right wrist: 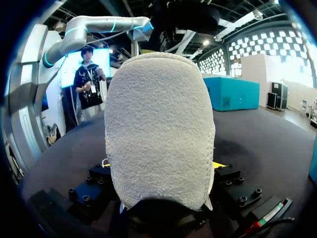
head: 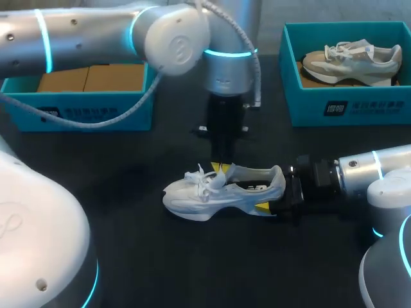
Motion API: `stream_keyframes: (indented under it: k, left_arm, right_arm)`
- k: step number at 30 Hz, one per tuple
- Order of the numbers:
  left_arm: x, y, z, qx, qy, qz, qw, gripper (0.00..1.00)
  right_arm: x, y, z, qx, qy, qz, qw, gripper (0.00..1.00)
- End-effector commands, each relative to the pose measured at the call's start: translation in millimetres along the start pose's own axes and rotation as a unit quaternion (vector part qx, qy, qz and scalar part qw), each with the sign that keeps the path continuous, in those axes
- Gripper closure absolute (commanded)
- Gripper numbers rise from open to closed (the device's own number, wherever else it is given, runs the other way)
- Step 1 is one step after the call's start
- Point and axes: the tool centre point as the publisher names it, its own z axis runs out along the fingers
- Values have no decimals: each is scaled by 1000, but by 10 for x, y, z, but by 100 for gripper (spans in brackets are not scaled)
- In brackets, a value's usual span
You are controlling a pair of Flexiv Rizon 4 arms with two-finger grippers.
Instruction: Take the shoe out of the shoebox, open the shoe tongue, remove and reinsert the insole, then place the shoe into the shoebox
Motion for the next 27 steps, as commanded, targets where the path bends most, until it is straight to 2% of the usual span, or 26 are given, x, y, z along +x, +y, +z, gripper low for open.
stream_keyframes:
  k: [1,12,19,27]
  left_arm:
    - [-167,155,12,65,52,-8,997,100]
    - [-407,139,-25,96,125,-35,987,100]
    - [-516,98,-11,94,166,14,982,100]
    - [-627,113,53,93,172,30,980,100]
  right_arm:
    - [-4,5,5,1,-1,0,1000,100]
    - [-4,5,5,1,-1,0,1000,100]
    - [-4,5,5,1,-1,0,1000,100]
    - [-4,5,5,1,-1,0,1000,100]
